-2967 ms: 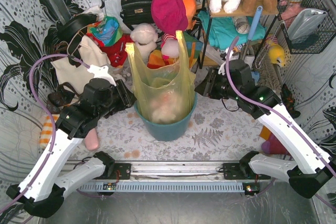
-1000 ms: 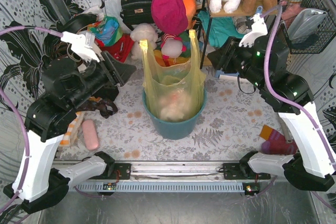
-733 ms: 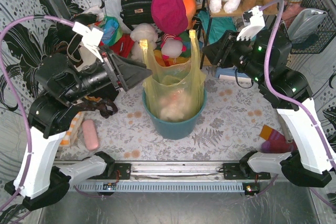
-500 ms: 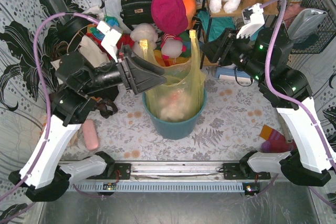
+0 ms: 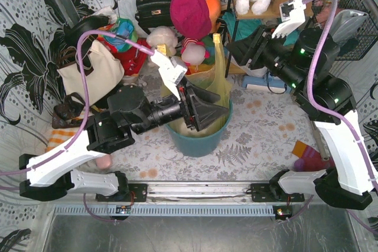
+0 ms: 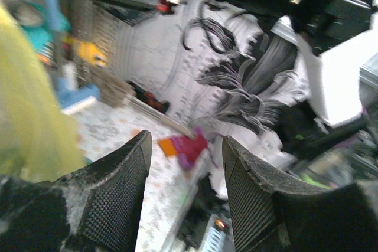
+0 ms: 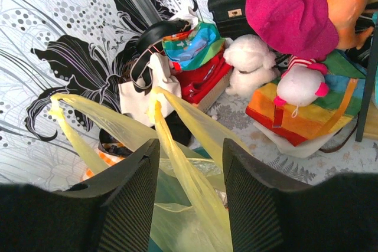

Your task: Tie the trash bag

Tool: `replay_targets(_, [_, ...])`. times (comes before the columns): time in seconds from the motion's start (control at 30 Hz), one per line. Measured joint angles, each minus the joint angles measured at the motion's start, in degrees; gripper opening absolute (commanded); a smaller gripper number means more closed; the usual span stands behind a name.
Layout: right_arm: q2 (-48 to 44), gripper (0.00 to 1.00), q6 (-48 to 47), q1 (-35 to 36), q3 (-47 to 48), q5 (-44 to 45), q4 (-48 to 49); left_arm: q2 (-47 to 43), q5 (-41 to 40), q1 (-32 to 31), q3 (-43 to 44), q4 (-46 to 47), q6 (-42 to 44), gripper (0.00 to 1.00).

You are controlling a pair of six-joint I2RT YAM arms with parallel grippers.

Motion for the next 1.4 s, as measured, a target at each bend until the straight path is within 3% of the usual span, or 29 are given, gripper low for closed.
replay_targets(0.23, [3.43,0.43,0.07,0.00,4.17,-3.10,1.16,-2.47,-15.08,-1.36,-11.54,14.32,9.70,0.60])
replay_targets(0.43, [7.45,0.38,0.46,0.00,7.85,-6.34,1.29,-0.28,-18.40,-1.42,-14.16,22.73,15.93,0.61])
replay_targets(0.6, [9.14,0.25,0.70,0.00,9.25,-7.37,1.22,1.55,-19.54,-1.44,-14.14,26.64,17.86,0.61])
replay_targets(0.83, [9.22,0.00,0.72,0.00,9.64,-7.37,1.20,2.62,-23.47,-1.44,-14.67,30.21,18.21,0.59])
replay_targets(1.03, [9.20,0.00,0.90,0.00,9.64,-7.37,1.20,2.89,-26.47,-1.44,-14.69,33.18,19.06,0.59])
replay_targets(1.1, [9.18,0.12,0.90,0.00,9.64,-7.37,1.20,3.02,-27.10,-1.44,-14.69,33.86,19.37,0.59])
replay_targets(1.2, [9.05,0.23,1.46,0.00,9.64,-7.56,1.20,3.13,-27.80,-1.44,-14.75,34.16,19.61,0.59])
replay_targets(1.4, [7.37,0.27,2.67,0.00,7.08,-9.05,1.22,3.10,-28.13,-1.44,-15.80,34.56,19.58,0.60])
